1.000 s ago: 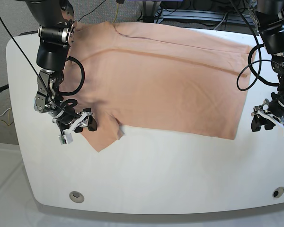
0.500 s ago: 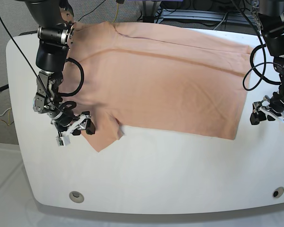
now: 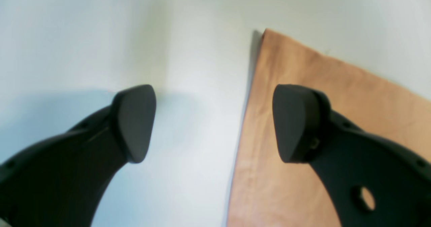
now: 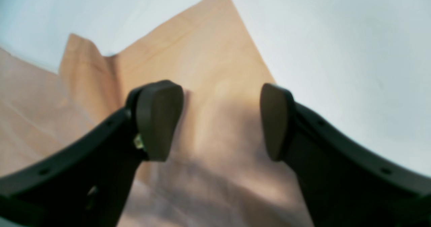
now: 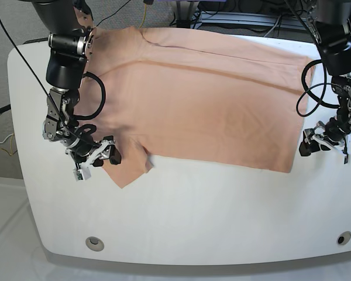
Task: Fold the T-shirt properly
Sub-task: 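Lower both open grippers onto the hem corners of the shirt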
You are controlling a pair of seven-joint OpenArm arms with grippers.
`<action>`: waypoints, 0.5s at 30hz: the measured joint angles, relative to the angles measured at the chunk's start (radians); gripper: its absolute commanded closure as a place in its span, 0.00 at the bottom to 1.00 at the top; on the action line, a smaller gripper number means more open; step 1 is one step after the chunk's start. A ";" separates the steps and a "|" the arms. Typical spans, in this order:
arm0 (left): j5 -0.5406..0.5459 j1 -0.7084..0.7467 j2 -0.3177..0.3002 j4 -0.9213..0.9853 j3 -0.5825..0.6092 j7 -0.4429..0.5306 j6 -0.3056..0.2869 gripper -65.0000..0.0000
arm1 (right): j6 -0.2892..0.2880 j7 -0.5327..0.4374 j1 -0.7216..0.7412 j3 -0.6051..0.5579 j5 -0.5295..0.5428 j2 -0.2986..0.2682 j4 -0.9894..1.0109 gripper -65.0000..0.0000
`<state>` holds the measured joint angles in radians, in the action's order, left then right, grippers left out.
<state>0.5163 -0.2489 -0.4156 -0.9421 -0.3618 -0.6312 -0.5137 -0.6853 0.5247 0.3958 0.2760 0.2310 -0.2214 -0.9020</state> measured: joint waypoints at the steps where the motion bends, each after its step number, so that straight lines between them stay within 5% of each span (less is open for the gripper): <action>1: 0.000 0.002 0.004 0.004 0.000 -0.005 0.000 0.25 | 0.000 0.000 0.000 0.000 -0.001 0.000 0.000 0.40; 15: 0.004 0.008 0.005 0.017 0.026 0.020 -0.003 0.27 | 0.003 -0.010 0.008 0.006 0.006 -0.003 0.036 0.41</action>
<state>0.5201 -0.2409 -0.4110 -0.9253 -0.3363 -0.6113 -0.5167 -0.6827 0.5144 0.4042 0.2817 0.2371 -0.2245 -0.8658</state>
